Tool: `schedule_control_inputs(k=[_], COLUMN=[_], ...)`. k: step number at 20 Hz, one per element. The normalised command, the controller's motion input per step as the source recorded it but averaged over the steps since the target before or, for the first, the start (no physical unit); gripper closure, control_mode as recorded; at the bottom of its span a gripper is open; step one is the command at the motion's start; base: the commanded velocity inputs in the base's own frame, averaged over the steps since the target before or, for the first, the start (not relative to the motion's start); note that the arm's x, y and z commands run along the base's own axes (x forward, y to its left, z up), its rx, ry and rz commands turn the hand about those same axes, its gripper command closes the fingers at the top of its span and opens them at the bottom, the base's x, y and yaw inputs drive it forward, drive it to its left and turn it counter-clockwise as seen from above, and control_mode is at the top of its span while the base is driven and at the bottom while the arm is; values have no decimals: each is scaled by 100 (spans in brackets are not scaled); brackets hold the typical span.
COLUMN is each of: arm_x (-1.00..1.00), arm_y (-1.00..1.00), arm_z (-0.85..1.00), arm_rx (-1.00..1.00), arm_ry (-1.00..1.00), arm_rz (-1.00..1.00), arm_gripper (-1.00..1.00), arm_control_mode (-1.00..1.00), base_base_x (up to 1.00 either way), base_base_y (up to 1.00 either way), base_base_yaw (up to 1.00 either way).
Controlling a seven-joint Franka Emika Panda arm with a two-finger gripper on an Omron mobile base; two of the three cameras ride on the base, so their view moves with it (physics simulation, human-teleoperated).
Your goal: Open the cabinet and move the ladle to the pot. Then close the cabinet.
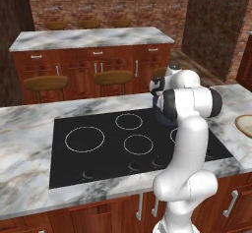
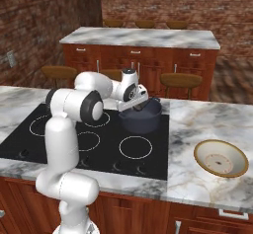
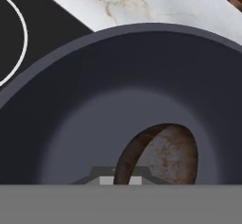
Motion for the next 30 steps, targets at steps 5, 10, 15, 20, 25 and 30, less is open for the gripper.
schedule_control_inputs(k=[5, 10, 15, 20, 25, 30], arm_x=[15, 5, 0, 0, -6, -22], arm_y=[-2, -5, -12, -4, 0, 0], arm_z=[-14, -3, 0, 4, 37, 64], arm_rx=[0, 0, 0, 0, 0, 0], arm_ry=[0, 0, 0, 0, -4, -13], arm_rz=[0, 0, 0, 0, 0, 0], arm_gripper=[100, -100, -100, -100, -100, -100], arm_control_mode=[-100, -100, -100, -100, -100, -100], base_base_x=[0, 0, 0, 0, 0, 0], base_base_y=[0, 0, 0, 0, 0, 0], base_base_yaw=[0, 0, 0, 0, 0, 0])
